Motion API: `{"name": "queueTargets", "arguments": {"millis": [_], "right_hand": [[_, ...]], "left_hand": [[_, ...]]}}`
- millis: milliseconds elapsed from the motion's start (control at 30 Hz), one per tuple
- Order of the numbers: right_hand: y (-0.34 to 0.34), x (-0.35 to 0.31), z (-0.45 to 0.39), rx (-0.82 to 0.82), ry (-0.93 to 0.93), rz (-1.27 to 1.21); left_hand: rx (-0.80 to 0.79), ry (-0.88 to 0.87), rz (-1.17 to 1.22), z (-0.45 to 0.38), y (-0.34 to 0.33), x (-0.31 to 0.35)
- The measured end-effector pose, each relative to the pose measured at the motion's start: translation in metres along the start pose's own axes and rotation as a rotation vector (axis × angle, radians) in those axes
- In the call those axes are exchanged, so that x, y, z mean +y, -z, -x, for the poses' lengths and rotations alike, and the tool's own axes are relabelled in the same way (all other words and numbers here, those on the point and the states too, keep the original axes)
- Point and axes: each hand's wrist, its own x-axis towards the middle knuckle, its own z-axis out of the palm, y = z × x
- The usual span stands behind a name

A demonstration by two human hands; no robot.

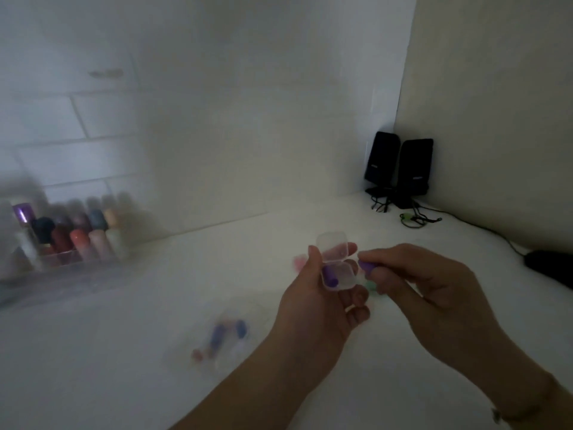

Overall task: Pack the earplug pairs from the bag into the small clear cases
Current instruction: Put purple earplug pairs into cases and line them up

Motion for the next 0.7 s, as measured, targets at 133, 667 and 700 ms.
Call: {"name": "queueTargets", "arguments": {"millis": [133, 667, 700], "right_hand": [[-0.004, 0.008, 0.001, -0.023, 0.122, 0.146], [-0.005, 0.005, 0.005, 0.006, 0.049, 0.101], [-0.001, 0.004, 0.004, 0.057, -0.006, 0.077]], "left_hand": [[-0.029, 0.055, 0.034, -0.004, 0.004, -0.003], [-0.118, 0.07, 0.066, 0.001, 0.001, -0.007], [-0.12, 0.073, 0.073, 0.0, 0.001, -0.007]]}}
